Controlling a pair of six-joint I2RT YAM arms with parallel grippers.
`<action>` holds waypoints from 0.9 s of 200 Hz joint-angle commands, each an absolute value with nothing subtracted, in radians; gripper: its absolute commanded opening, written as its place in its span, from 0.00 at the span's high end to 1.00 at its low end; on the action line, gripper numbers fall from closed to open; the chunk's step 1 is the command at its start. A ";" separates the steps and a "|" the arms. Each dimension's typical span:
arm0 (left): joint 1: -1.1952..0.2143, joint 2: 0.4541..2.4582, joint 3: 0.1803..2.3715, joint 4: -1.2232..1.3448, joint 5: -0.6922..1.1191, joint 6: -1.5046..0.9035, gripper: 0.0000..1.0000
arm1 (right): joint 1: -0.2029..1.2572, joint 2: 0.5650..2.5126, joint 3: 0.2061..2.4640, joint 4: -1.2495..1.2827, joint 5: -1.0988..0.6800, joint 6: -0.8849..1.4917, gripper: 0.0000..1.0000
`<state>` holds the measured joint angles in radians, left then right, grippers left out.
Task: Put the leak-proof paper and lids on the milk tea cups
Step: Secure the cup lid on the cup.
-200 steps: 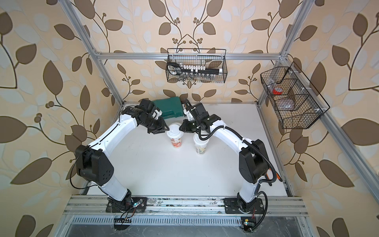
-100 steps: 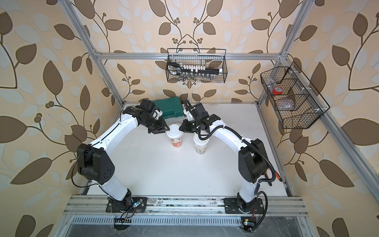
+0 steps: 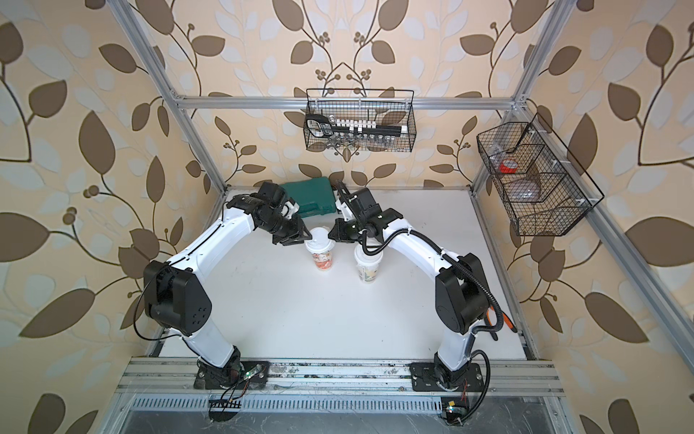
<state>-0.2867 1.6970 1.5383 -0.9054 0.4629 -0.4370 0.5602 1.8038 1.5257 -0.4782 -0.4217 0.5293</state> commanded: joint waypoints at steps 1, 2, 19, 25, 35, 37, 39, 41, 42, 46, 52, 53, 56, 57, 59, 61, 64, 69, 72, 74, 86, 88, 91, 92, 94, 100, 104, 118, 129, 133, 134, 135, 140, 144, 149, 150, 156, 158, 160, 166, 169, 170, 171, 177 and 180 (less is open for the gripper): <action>-0.285 1.730 1.537 -0.969 0.422 -0.414 0.66 | 0.565 1.846 1.538 -0.545 -0.393 0.507 0.85; -0.285 1.730 1.537 -0.969 0.421 -0.414 0.66 | 0.565 1.845 1.538 -0.545 -0.394 0.507 0.85; -0.285 1.733 1.540 -0.974 0.418 -0.411 0.66 | 0.565 1.837 1.542 -0.531 -0.396 0.505 0.84; -0.287 1.734 1.542 -0.976 0.415 -0.409 0.66 | 0.565 1.835 1.547 -0.527 -0.394 0.504 0.83; -0.288 1.735 1.543 -0.980 0.411 -0.408 0.66 | 0.565 1.830 1.561 -0.522 -0.390 0.500 0.82; -0.288 1.734 1.544 -0.981 0.410 -0.407 0.66 | 0.565 1.830 1.563 -0.522 -0.388 0.500 0.81; -0.290 1.736 1.545 -0.982 0.407 -0.407 0.66 | 0.565 1.830 1.566 -0.522 -0.388 0.499 0.81; -0.290 1.736 1.545 -0.982 0.407 -0.406 0.66 | 0.565 1.830 1.570 -0.522 -0.388 0.499 0.81; -0.290 1.736 1.545 -0.982 0.407 -0.405 0.66 | 0.565 1.830 1.571 -0.522 -0.388 0.499 0.81; -0.292 1.738 1.545 -0.983 0.405 -0.405 0.66 | 0.565 1.830 1.578 -0.521 -0.387 0.496 0.80; -0.293 1.738 1.545 -0.985 0.403 -0.404 0.66 | 0.565 1.832 1.586 -0.520 -0.385 0.494 0.79; -0.293 1.739 1.545 -0.985 0.402 -0.403 0.66 | 0.565 1.832 1.588 -0.520 -0.385 0.494 0.79; -0.294 1.739 1.546 -0.985 0.402 -0.403 0.66 | 0.565 1.832 1.592 -0.519 -0.385 0.494 0.78; -0.294 1.739 1.546 -0.986 0.402 -0.403 0.66 | 0.565 1.832 1.593 -0.519 -0.384 0.494 0.77; -0.294 1.740 1.546 -0.986 0.401 -0.402 0.66 | 0.565 1.833 1.596 -0.519 -0.383 0.494 0.77; -0.296 1.741 1.546 -0.986 0.400 -0.402 0.66 | 0.565 1.833 1.598 -0.518 -0.381 0.494 0.76; -0.296 1.741 1.547 -0.986 0.399 -0.402 0.66 | 0.565 1.834 1.602 -0.519 -0.379 0.493 0.74; -0.297 1.743 1.550 -0.988 0.397 -0.402 0.66 | 0.565 1.836 1.606 -0.516 -0.379 0.492 0.74; -0.299 1.743 1.552 -0.989 0.396 -0.401 0.66 | 0.565 1.836 1.608 -0.515 -0.379 0.492 0.73; -0.299 1.744 1.553 -0.991 0.395 -0.401 0.66 | 0.565 1.837 1.610 -0.514 -0.379 0.492 0.73; -0.302 1.746 1.556 -0.992 0.391 -0.400 0.66 | 0.565 1.840 1.617 -0.507 -0.377 0.492 0.72; -0.302 1.746 1.556 -0.992 0.391 -0.399 0.66 | 0.565 1.841 1.618 -0.506 -0.379 0.492 0.72; -0.302 1.747 1.557 -0.992 0.390 -0.399 0.66 | 0.565 1.842 1.620 -0.503 -0.379 0.492 0.72; -0.302 1.747 1.557 -0.993 0.390 -0.399 0.66 | 0.565 1.842 1.621 -0.503 -0.379 0.492 0.72; -0.302 1.747 1.557 -0.994 0.390 -0.399 0.66 | 0.565 1.843 1.621 -0.502 -0.379 0.492 0.71; -0.304 1.748 1.558 -0.994 0.390 -0.399 0.65 | 0.565 1.847 1.624 -0.497 -0.379 0.492 0.71; -0.304 1.749 1.558 -0.995 0.390 -0.399 0.66 | 0.565 1.848 1.626 -0.496 -0.379 0.492 0.71; -0.305 1.749 1.558 -0.994 0.390 -0.399 0.66 | 0.565 1.860 1.638 -0.491 -0.382 0.490 0.70; -0.307 1.749 1.560 -0.994 0.389 -0.397 0.66 | 0.565 1.873 1.649 -0.488 -0.385 0.488 0.70; -0.308 1.751 1.559 -0.994 0.388 -0.397 0.66 | 0.563 1.878 1.653 -0.488 -0.385 0.489 0.70; -0.307 1.750 1.560 -0.994 0.388 -0.397 0.66 | 0.564 1.879 1.653 -0.488 -0.385 0.488 0.70; -0.307 1.750 1.559 -0.994 0.388 -0.397 0.66 | 0.563 1.881 1.655 -0.488 -0.385 0.488 0.70; -0.307 1.750 1.561 -0.995 0.388 -0.397 0.66 | 0.563 1.887 1.661 -0.488 -0.386 0.487 0.70; -0.307 1.750 1.562 -0.995 0.388 -0.397 0.65 | 0.563 1.893 1.667 -0.488 -0.387 0.485 0.70; -0.307 1.753 1.563 -0.996 0.388 -0.397 0.66 | 0.564 1.900 1.674 -0.489 -0.389 0.483 0.70; -0.307 1.752 1.564 -0.996 0.388 -0.397 0.66 | 0.563 1.902 1.675 -0.489 -0.389 0.484 0.70; -0.307 1.752 1.564 -0.996 0.388 -0.397 0.66 | 0.561 1.910 1.682 -0.491 -0.391 0.483 0.70; -0.307 1.752 1.565 -0.996 0.388 -0.397 0.66 | 0.561 1.913 1.685 -0.492 -0.392 0.483 0.70; -0.307 1.753 1.564 -0.996 0.388 -0.397 0.66 | 0.561 1.916 1.687 -0.492 -0.394 0.483 0.70; -0.307 1.754 1.564 -0.996 0.388 -0.397 0.66 | 0.561 1.923 1.692 -0.495 -0.397 0.482 0.70; -0.307 1.753 1.564 -0.996 0.388 -0.397 0.66 | 0.562 1.925 1.695 -0.495 -0.398 0.482 0.71; -0.307 1.753 1.564 -0.996 0.388 -0.397 0.66 | 0.562 1.926 1.696 -0.496 -0.398 0.482 0.71; -0.307 1.753 1.564 -0.996 0.388 -0.397 0.66 | 0.561 1.927 1.697 -0.497 -0.399 0.482 0.71; -0.307 1.753 1.563 -0.996 0.388 -0.397 0.66 | 0.562 1.931 1.700 -0.497 -0.399 0.481 0.71; -0.307 1.755 1.565 -0.996 0.388 -0.396 0.65 | 0.561 1.933 1.701 -0.498 -0.398 0.480 0.71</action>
